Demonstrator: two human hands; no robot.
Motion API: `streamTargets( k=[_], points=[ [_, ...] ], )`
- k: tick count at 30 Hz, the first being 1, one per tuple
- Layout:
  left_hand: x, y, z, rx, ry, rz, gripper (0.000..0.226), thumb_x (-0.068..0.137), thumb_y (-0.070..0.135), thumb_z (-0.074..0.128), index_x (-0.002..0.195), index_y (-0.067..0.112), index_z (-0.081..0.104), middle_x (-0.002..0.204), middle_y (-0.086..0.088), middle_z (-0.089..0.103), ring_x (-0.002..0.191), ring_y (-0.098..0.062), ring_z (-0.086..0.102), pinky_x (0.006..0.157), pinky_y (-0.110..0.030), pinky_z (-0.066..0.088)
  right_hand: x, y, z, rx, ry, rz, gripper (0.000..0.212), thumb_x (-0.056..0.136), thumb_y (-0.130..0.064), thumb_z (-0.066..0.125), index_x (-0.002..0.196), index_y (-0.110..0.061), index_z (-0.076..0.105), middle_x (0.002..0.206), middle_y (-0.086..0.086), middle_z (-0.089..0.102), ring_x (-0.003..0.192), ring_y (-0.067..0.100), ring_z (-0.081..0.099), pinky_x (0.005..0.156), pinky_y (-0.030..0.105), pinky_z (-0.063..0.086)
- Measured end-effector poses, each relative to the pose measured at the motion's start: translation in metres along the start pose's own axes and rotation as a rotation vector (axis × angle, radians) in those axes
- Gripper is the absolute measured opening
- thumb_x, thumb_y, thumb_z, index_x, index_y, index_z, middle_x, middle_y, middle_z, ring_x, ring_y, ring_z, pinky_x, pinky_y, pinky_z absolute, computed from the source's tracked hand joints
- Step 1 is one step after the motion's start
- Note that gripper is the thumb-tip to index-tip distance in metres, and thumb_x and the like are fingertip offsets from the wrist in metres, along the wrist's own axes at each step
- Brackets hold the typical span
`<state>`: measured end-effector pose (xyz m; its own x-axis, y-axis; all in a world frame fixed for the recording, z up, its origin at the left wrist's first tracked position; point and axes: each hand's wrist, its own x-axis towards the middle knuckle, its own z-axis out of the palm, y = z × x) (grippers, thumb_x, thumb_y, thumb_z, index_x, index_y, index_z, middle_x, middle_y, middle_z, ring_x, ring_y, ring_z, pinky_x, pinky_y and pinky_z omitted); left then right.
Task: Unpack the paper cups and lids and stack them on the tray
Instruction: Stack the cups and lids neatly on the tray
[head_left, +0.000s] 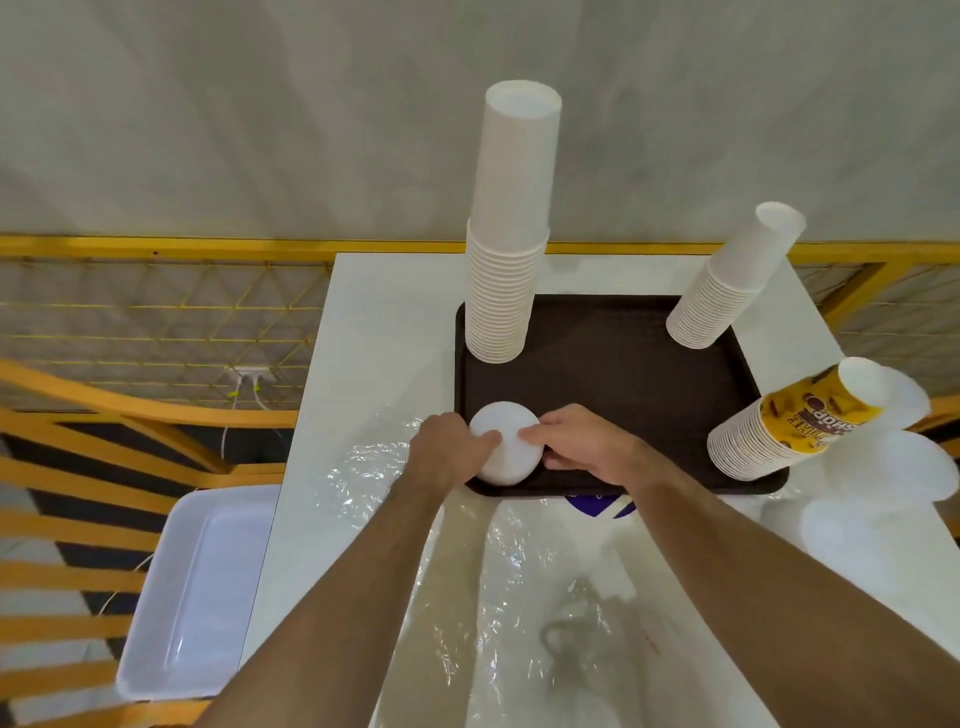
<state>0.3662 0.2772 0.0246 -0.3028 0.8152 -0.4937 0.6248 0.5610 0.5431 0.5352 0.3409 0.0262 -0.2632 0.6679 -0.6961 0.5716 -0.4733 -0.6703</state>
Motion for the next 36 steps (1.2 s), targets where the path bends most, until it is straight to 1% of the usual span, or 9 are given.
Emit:
streamTargets(
  k=[2,6,9,13,16,19,24,31,36],
  points=[
    [0.0,-0.001,-0.001,-0.005,0.01,0.045,0.041,0.08,0.05,0.059,0.09,0.01,0.065,0.099,-0.014,0.065,0.092,-0.031,0.062,0.069,-0.031,0.042,-0.001,-0.002,-0.001,-0.043,-0.003,0.016,0.035,0.096,-0.026,0.065,0.118,0.001,0.066,0.092,0.012,0.055,0.079,0.018,0.05,0.082,0.029,0.054],
    [-0.001,-0.001,-0.004,-0.022,-0.025,0.093,0.028,0.089,0.034,0.062,0.093,0.008,0.07,0.092,-0.011,0.066,0.09,-0.029,0.06,0.071,-0.029,0.042,-0.006,-0.007,0.001,-0.107,0.01,0.009,0.025,0.097,-0.029,0.063,0.122,-0.024,0.065,0.102,0.007,0.063,0.079,0.014,0.055,0.084,0.034,0.061],
    [-0.001,0.0,-0.005,-0.054,-0.028,0.087,0.028,0.092,0.028,0.061,0.101,0.005,0.072,0.098,-0.013,0.069,0.089,-0.026,0.058,0.07,-0.027,0.041,-0.004,-0.008,0.005,-0.139,0.039,0.011,0.03,0.096,-0.032,0.063,0.124,-0.023,0.066,0.106,0.006,0.065,0.079,0.013,0.057,0.081,0.033,0.062],
    [-0.003,0.004,-0.008,-0.06,-0.062,0.069,0.032,0.093,0.03,0.057,0.114,0.01,0.069,0.108,-0.012,0.069,0.102,-0.03,0.062,0.084,-0.033,0.05,-0.007,-0.011,0.008,-0.19,0.043,0.008,0.035,0.096,-0.037,0.06,0.127,-0.023,0.065,0.103,0.001,0.064,0.079,0.012,0.059,0.083,0.032,0.06],
    [-0.009,0.009,-0.011,-0.054,-0.031,0.042,0.037,0.094,0.033,0.056,0.119,0.007,0.065,0.118,-0.013,0.064,0.111,-0.033,0.06,0.09,-0.035,0.047,-0.017,-0.012,0.003,-0.213,0.054,-0.013,0.044,0.097,-0.041,0.06,0.138,-0.026,0.055,0.121,0.0,0.061,0.101,0.016,0.061,0.084,0.033,0.057],
    [-0.029,0.019,-0.017,-0.05,0.079,0.056,0.053,0.095,0.031,0.056,0.144,0.013,0.048,0.138,-0.013,0.046,0.124,-0.032,0.052,0.103,-0.035,0.039,-0.034,-0.012,-0.011,-0.22,0.087,-0.074,0.049,0.098,-0.04,0.06,0.144,-0.025,0.051,0.136,-0.001,0.056,0.118,0.021,0.057,0.088,0.033,0.054],
    [-0.081,0.049,-0.005,-0.188,0.214,0.205,0.031,0.094,0.02,0.058,0.125,0.02,0.063,0.121,-0.003,0.054,0.104,-0.02,0.057,0.088,-0.025,0.042,-0.094,0.003,-0.048,-0.223,0.088,-0.177,0.021,0.101,-0.029,0.057,0.118,-0.028,0.068,0.109,-0.008,0.069,0.096,0.012,0.068,0.085,0.03,0.058],
    [-0.134,0.105,0.061,-0.388,0.029,0.262,0.017,0.093,0.014,0.06,0.098,0.025,0.072,0.087,0.013,0.068,0.08,-0.001,0.062,0.066,-0.007,0.045,-0.175,0.056,-0.115,-0.002,0.13,-0.183,0.016,0.097,-0.022,0.062,0.108,-0.026,0.073,0.095,-0.001,0.075,0.082,0.012,0.07,0.07,0.025,0.051],
    [-0.152,0.153,0.116,-0.438,-0.129,0.221,0.015,0.094,0.02,0.06,0.098,0.027,0.072,0.092,0.008,0.07,0.087,-0.01,0.067,0.075,-0.022,0.054,-0.196,0.109,-0.174,0.133,0.394,-0.172,0.011,0.095,-0.009,0.061,0.095,-0.014,0.071,0.08,0.004,0.069,0.066,0.015,0.059,0.06,0.026,0.044]
  ],
)
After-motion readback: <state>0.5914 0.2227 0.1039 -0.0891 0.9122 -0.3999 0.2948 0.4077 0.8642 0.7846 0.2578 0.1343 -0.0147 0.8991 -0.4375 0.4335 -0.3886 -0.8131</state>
